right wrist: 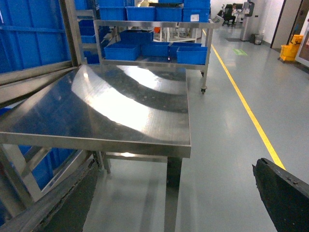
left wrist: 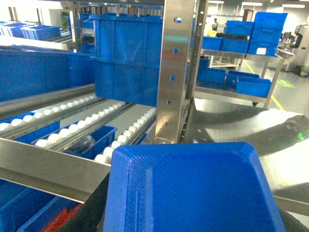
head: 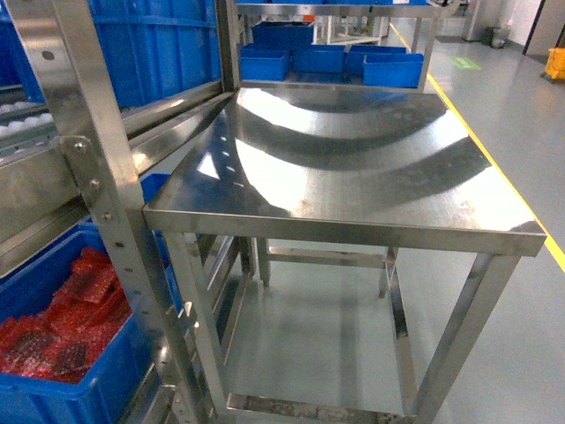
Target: Pick blue part to blue bin on bottom shelf
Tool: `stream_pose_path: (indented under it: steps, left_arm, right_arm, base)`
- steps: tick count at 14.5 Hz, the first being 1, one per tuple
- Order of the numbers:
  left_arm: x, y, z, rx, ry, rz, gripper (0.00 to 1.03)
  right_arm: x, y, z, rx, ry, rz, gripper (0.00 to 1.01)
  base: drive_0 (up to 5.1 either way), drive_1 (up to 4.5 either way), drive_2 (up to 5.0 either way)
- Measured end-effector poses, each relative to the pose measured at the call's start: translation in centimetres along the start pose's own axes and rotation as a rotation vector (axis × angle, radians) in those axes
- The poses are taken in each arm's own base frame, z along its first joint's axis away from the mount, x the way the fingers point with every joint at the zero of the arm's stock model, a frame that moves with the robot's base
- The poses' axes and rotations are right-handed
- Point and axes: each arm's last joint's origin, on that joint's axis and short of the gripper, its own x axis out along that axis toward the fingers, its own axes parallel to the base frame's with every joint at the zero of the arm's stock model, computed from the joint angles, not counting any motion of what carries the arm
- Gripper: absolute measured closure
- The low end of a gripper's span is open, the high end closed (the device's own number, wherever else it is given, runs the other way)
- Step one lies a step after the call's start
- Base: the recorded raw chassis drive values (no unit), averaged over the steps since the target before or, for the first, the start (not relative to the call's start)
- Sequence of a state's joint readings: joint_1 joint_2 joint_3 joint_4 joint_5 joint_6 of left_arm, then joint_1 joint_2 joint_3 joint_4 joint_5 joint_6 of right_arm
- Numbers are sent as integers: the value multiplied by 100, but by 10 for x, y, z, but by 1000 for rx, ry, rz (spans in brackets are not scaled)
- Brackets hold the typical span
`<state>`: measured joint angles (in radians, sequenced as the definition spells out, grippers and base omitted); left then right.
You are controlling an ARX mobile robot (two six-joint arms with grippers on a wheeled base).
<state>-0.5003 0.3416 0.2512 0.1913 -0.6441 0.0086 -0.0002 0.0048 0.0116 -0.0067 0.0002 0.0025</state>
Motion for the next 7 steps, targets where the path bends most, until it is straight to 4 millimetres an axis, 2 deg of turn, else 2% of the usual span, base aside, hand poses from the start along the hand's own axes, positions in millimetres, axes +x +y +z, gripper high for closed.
stream_pose_path:
  steps: [2, 7]
  left_arm:
    - [0, 0, 0, 2, 2, 0, 60]
    - [0, 0, 0, 1, 1, -1, 60]
  right_arm:
    - [0, 0, 0, 0, -1, 0, 3]
    - [0, 0, 0, 0, 0, -2, 3]
  base:
    - [0, 0, 0]
    - [-415, -3, 445]
